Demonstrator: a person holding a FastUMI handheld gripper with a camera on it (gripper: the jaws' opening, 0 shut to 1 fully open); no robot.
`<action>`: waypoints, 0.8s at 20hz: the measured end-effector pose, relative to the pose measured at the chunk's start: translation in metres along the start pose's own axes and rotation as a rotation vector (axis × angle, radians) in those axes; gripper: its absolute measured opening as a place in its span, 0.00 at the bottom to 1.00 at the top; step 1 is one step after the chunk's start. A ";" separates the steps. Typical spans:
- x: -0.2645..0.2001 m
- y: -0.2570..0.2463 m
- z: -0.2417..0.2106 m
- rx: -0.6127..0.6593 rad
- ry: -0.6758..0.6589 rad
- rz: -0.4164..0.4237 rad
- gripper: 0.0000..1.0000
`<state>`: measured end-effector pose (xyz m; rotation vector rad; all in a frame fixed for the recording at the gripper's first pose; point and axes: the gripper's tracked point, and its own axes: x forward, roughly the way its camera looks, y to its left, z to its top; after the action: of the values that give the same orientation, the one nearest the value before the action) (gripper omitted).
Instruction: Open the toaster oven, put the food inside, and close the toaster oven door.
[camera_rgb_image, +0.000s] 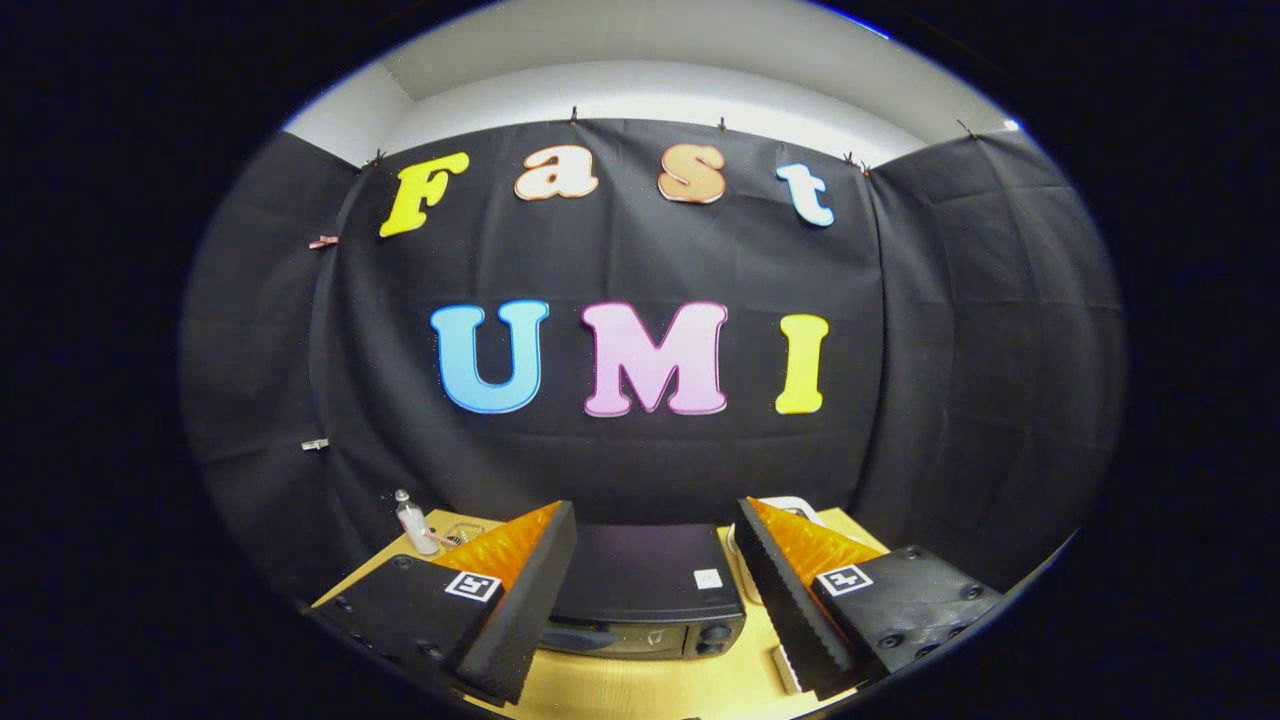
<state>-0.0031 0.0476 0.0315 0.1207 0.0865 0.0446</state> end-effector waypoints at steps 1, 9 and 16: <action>-0.002 -0.004 0.011 -0.006 -0.025 -0.003 0.98; -0.019 -0.028 0.053 -0.026 -0.129 -0.051 0.98; -0.025 -0.027 0.043 -0.021 -0.108 -0.040 0.98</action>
<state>-0.0233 0.0143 0.0732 0.0998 -0.0199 -0.0012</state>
